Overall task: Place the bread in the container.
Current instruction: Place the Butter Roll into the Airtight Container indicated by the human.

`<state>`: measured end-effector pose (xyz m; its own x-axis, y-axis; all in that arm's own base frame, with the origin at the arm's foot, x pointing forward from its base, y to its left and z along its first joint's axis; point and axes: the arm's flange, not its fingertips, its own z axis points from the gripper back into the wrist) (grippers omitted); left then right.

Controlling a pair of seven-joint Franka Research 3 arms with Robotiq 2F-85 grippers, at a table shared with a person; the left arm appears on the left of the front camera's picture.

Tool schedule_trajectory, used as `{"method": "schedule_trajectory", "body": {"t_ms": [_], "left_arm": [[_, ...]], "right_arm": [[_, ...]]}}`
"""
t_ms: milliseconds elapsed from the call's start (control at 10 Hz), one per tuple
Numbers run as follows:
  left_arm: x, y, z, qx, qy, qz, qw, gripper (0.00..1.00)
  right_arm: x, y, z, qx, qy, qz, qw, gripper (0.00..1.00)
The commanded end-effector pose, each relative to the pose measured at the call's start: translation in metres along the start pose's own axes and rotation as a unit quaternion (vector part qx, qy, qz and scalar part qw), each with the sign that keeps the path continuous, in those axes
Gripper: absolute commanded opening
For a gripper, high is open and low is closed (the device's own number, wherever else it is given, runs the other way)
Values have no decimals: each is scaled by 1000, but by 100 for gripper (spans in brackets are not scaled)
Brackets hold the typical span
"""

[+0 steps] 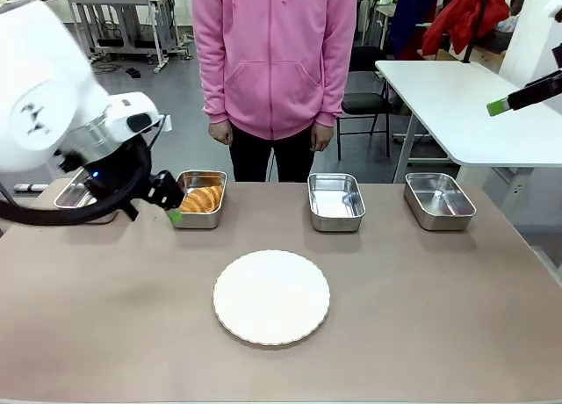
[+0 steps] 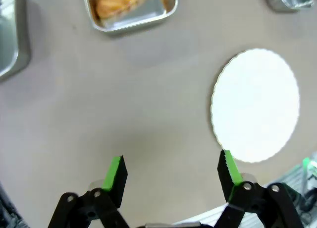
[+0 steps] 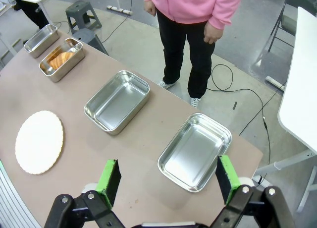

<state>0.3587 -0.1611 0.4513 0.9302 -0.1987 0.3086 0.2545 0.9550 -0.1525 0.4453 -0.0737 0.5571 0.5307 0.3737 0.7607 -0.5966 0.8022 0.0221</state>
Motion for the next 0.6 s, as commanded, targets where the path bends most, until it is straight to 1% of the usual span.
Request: {"method": "schedule_trajectory", "body": {"t_ms": [0,100,200,500], "left_arm": [[-21,9,-2,3,-31,27,999,92],[-22,15,-2,-3,-44,22,999,92],[-3,3,7,2,-16,10,1000,92],[-3,3,7,2,-16,10,1000,92]], "right_arm": [[1,0,0,5,-9,-1,1000,100],[1,0,0,5,-9,-1,1000,100],[1,0,0,5,-9,-1,1000,100],[1,0,0,5,-9,-1,1000,100]]}}
